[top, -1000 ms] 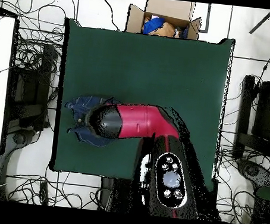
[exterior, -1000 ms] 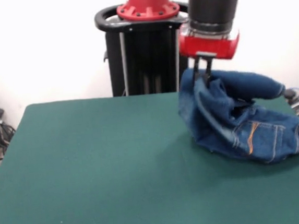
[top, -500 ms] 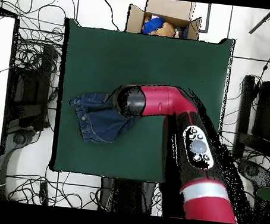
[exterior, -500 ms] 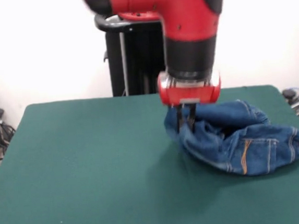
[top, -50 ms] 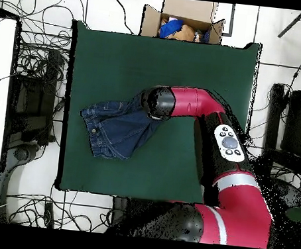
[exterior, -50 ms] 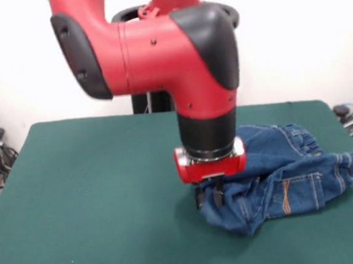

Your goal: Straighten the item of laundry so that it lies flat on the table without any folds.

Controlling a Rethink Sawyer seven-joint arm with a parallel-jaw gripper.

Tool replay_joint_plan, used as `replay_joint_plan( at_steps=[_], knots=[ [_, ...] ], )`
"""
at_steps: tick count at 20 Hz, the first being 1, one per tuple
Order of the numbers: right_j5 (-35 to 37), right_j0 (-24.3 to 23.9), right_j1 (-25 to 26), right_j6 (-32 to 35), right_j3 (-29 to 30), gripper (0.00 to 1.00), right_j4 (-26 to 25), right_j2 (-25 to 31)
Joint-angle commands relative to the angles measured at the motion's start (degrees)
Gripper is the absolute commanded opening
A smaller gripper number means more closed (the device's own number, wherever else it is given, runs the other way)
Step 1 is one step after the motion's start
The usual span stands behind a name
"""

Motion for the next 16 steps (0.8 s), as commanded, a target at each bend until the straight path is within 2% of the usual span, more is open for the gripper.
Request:
replay_joint_plan(
  at_steps=[1,4,9,11,16],
  knots=[
    [-2.9,-1.0,2.5,-8.5,-3.5,1.0,-3.2,5.1],
    [-1.4,-0.4,1.7,-7.8,-3.5,1.0,-3.3,4.5],
    [0.3,0.3,-3.3,-4.9,0.4,1.0,-2.5,3.6],
    [0.7,1.1,-6.0,-3.5,3.1,1.0,-1.8,3.5],
    [3.1,0.3,-17.6,-1.7,12.9,1.0,2.4,4.7]
  ],
)
